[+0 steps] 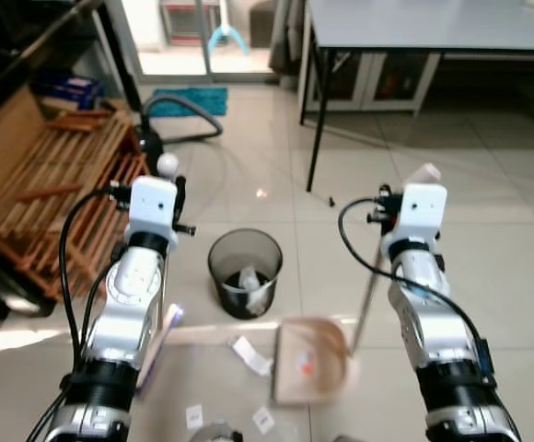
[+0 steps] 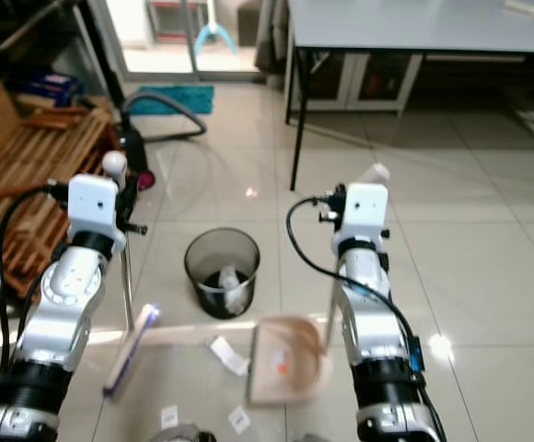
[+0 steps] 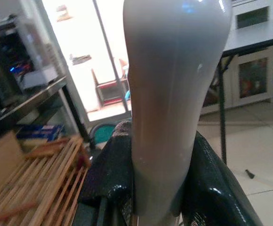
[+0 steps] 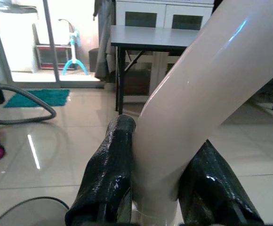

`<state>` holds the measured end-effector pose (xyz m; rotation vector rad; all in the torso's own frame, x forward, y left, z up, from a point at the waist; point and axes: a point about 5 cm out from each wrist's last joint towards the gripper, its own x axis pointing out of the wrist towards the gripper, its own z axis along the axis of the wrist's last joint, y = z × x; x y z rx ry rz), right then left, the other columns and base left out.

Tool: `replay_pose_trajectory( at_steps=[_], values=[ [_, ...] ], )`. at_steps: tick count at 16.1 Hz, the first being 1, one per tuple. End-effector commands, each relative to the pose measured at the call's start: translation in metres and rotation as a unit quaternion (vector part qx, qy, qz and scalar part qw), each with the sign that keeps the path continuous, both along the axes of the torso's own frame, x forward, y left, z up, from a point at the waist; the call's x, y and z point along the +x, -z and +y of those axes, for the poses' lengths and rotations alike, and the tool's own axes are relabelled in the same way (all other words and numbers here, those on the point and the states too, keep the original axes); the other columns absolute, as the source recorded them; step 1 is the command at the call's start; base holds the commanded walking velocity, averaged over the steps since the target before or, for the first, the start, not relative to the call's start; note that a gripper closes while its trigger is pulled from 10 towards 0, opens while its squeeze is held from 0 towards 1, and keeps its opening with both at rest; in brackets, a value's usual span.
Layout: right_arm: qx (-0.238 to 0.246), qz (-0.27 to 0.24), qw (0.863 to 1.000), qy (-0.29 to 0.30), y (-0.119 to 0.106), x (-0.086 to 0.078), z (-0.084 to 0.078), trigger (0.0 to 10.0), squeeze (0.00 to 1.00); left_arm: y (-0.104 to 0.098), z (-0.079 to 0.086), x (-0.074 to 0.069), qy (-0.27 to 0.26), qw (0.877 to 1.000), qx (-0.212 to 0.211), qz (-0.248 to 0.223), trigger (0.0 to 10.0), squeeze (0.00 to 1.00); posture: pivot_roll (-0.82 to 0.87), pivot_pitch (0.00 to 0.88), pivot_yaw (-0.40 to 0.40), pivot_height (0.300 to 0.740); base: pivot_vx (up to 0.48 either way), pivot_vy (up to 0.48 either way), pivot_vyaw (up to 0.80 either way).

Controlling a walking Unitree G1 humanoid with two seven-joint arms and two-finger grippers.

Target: Sweep floor

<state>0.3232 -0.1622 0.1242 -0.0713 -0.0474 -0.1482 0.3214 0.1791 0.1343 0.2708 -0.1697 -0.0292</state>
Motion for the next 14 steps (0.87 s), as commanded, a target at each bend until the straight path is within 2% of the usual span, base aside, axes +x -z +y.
replay_pose_trajectory(
  at_steps=[1, 2, 7, 10, 12, 13, 14],
  values=[
    [-0.007, -0.014, 1.000, 0.019, -0.004, 0.001, -0.006, 10.0, 0.00, -0.010, 0.005, 0.004, -0.008, 0.999, 0.007, -0.035, 10.0, 0.00, 0.01, 0.105, 0.048, 0.740, 0.000, 0.000, 0.00],
    [-0.013, -0.010, 1.000, 0.025, -0.001, 0.002, -0.008, 10.0, 0.00, -0.011, 0.007, 0.008, -0.005, 0.999, -0.014, -0.047, 10.0, 0.00, 0.01, 0.121, 0.046, 0.740, 0.000, 0.000, 0.00],
    [-0.037, -0.030, 0.998, 0.035, 0.001, -0.005, -0.014, 10.0, 0.00, -0.004, 0.006, 0.014, 0.029, 0.998, -0.033, -0.045, 10.0, 0.00, -0.01, 0.235, 0.068, 0.740, 0.000, 0.000, 0.00],
    [-0.052, -0.044, 0.997, 0.041, -0.003, -0.003, -0.020, 10.0, 0.00, -0.007, 0.001, 0.026, 0.061, 0.997, -0.023, -0.043, 10.0, 0.00, -0.04, 0.290, 0.077, 0.740, 0.000, 0.000, 0.00],
    [-0.058, -0.059, 0.996, 0.041, -0.009, -0.003, -0.019, 10.0, 0.00, -0.010, 0.003, 0.028, 0.065, 0.996, -0.019, -0.050, 10.0, 0.00, -0.04, 0.302, 0.075, 0.740, 0.000, 0.000, 0.00],
    [-0.060, -0.082, 0.993, 0.053, -0.017, -0.001, -0.023, 10.0, 0.00, -0.013, 0.004, 0.031, 0.064, 0.997, -0.010, -0.053, 10.0, 0.00, -0.01, 0.399, 0.069, 0.740, 0.000, 0.000, 0.00],
    [-0.056, -0.098, 0.992, 0.062, -0.023, 0.001, -0.026, 10.0, 0.00, -0.014, 0.005, 0.033, 0.063, 0.996, 0.000, -0.057, 10.0, 0.00, 0.00, 0.415, 0.071, 0.740, 0.000, 0.000, 0.00]
  ],
)
